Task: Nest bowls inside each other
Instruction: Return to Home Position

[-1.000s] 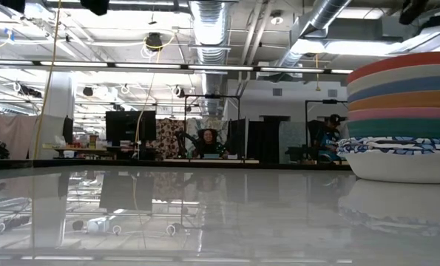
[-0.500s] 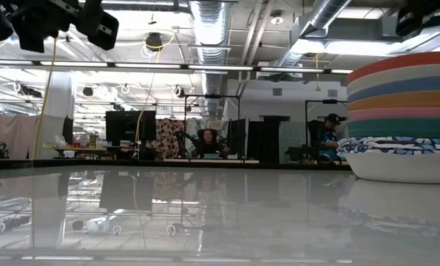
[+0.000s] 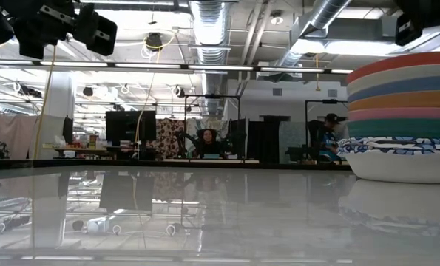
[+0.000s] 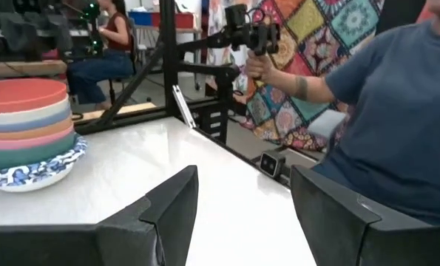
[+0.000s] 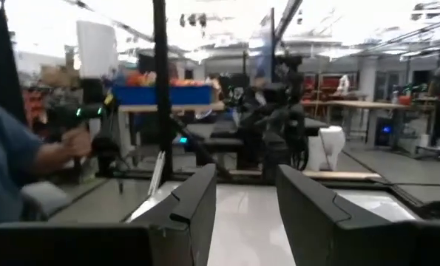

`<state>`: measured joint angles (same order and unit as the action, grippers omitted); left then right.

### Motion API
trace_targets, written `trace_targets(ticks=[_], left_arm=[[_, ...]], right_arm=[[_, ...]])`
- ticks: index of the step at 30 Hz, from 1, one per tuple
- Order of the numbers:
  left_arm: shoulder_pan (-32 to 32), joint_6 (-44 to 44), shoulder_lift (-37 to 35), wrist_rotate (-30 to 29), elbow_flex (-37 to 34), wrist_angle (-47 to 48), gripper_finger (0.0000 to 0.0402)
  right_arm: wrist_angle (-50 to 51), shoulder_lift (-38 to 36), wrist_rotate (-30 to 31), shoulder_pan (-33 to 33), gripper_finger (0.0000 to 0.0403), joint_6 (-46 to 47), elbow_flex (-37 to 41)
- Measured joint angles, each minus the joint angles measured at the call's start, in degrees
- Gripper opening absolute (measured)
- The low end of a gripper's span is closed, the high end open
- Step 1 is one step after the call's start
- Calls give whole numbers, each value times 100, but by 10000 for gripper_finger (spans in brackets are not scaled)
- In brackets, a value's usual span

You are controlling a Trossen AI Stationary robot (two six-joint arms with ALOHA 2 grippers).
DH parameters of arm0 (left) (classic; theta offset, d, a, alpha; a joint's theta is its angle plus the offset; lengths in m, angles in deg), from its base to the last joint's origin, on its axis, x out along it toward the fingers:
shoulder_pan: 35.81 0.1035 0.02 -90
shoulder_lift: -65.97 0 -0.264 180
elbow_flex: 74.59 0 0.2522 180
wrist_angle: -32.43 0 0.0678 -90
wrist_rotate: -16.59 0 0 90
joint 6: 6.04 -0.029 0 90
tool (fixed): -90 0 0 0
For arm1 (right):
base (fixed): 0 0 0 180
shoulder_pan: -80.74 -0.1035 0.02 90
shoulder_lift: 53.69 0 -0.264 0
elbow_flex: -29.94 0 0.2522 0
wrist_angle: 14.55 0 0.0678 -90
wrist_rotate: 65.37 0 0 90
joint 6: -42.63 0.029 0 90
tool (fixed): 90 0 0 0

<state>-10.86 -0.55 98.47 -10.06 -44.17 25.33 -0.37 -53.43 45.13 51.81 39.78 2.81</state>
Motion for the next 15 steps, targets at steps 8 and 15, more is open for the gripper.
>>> trace_targets(ticks=[8, 15], left_arm=[[102, -291, 88, 437, 0, 217, 203], [102, -750, 90, 954, 0, 262, 203]], right_arm=[[9, -3, -1446, 134, 162, 37, -13], [334, -8, -1586, 134, 162, 131, 176]])
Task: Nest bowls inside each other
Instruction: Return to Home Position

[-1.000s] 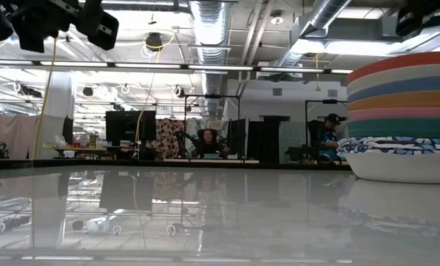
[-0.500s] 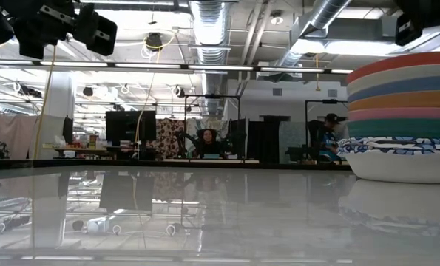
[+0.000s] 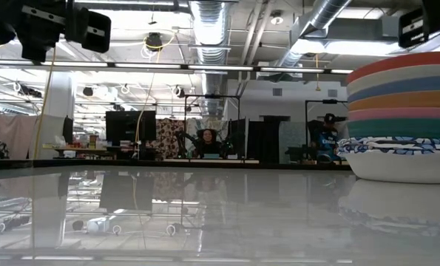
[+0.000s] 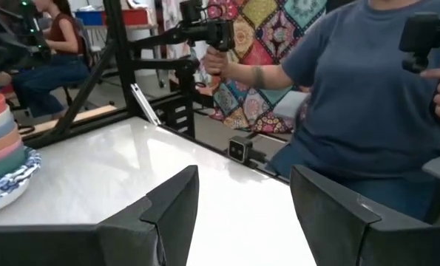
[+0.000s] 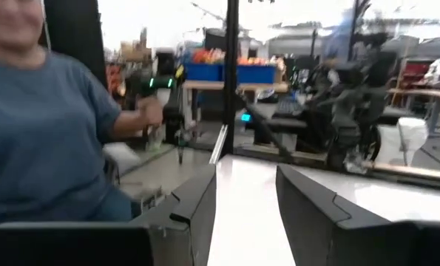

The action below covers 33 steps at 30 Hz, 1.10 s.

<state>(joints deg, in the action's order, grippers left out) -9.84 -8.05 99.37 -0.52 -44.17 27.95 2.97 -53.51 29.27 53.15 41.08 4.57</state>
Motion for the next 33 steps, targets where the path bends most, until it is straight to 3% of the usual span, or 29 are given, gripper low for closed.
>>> trace_targets(ticks=[8, 21, 25, 33], left_arm=[[0, -720, -1, 2, 0, 757, 203], [0, -2046, -1, 161, 0, 2058, 203], [0, -2293, -1, 462, 0, 2238, 203], [0, -2704, 10, 444, 0, 2612, 203]], right_arm=[[-691, 0, -66, 0, 162, 13, 645], [-753, 0, -197, 0, 162, -2, 681], [-796, 0, -199, -2, 162, 4, 763], [-1289, 0, -157, 0, 162, 228, 1116]])
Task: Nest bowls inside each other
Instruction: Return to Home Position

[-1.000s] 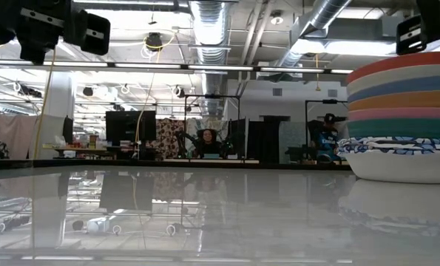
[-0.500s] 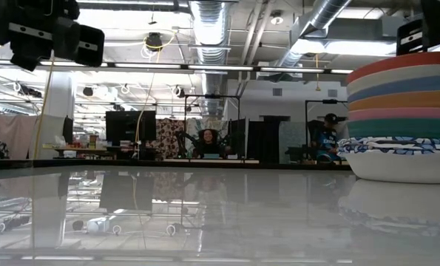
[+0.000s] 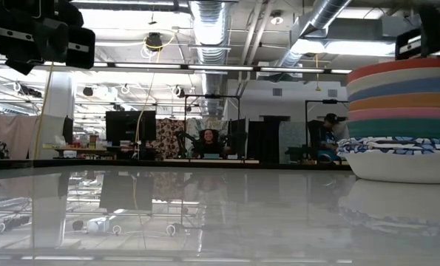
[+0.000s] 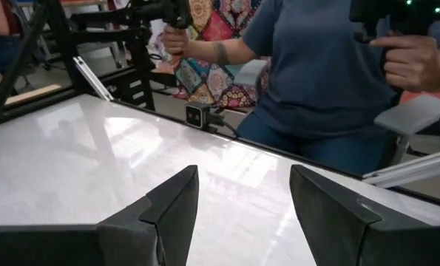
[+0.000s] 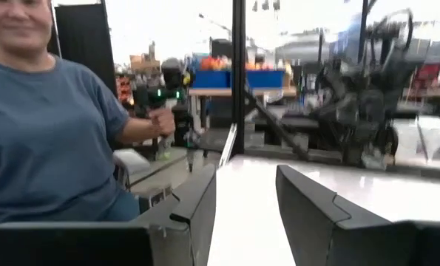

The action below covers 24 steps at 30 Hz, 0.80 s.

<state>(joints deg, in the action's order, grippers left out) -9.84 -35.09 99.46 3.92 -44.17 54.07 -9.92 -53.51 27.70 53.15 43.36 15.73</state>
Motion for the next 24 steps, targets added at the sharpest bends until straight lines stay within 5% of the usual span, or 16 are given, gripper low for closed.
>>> trace_targets(ticks=[16, 24], left_arm=[[3, 158, -1, -835, 2, 27, 203], [684, -905, 56, 260, 2, 1157, 203]], right_arm=[[-106, 0, -21, 0, 162, -120, -4], [-100, 0, -13, 0, 162, -120, -4]])
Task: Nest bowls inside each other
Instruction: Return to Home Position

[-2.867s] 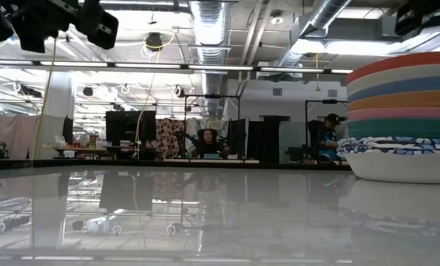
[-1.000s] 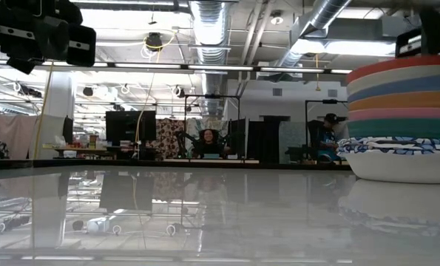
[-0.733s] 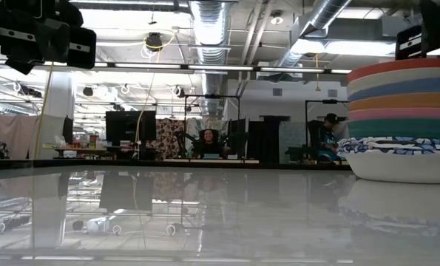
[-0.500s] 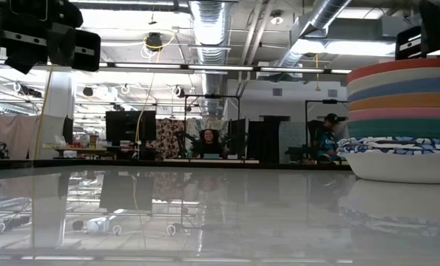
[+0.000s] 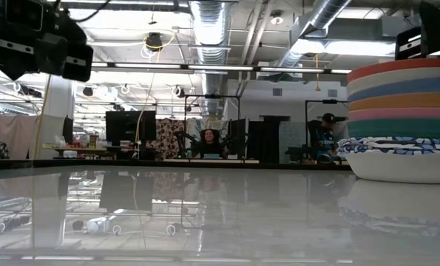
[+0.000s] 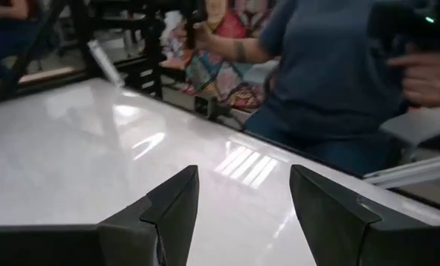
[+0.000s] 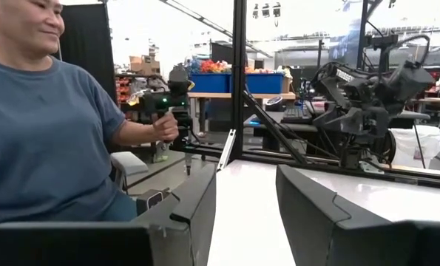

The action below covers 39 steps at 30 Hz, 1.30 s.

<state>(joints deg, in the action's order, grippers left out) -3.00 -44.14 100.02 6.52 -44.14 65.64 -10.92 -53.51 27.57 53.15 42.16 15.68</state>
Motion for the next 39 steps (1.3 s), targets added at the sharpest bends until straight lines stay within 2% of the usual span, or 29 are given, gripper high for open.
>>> trace_targets(ticks=[2, 4, 6, 8, 9, 13, 17, 19, 23, 24, 27, 32, 39], left_arm=[[217, -76, 25, -79, 0, 265, 203], [433, 150, 63, -458, 0, 325, 203], [624, 1125, 100, -1020, 0, 87, 203], [702, 2503, 87, -2059, 0, -302, 203], [674, 2923, 61, -2577, 0, -440, 203], [256, 3664, -145, -3659, 0, -1231, 203], [-503, 4243, -654, -5475, -199, -2117, 203], [-891, 4637, -1103, -6030, -539, -2768, 203], [-1424, 5242, -2292, -6564, -1457, -3976, 203], [-1477, 5417, -2617, -6718, -1614, -3823, 203], [-1593, 5432, -3402, -7098, -1590, -2526, 203], [-1675, 5382, -3250, -7209, -1602, -2767, 203], [-1676, 5374, -3306, -7386, -1604, -2524, 203]], right_arm=[[2, 0, 1, 0, 162, 0, 0], [2, 0, 2, 0, 162, 0, 0], [29, 0, 2, 0, 162, 4, 0], [110, 0, 2, 0, 162, 4, 0], [154, 0, 2, 0, 162, 4, 0], [402, 0, 4, 0, 162, 1, 0], [652, 0, 10, 0, 162, 2, 0], [716, 0, 8, -2, 162, 3, 0], [782, 0, 4, -2, 162, 2, 0], [790, 0, 4, -2, 162, 2, 0], [785, 2, 7, -2, 162, 2, -2], [789, 24, 5, -2, 162, 4, -2], [795, 17, 7, -2, 162, 2, -2]])
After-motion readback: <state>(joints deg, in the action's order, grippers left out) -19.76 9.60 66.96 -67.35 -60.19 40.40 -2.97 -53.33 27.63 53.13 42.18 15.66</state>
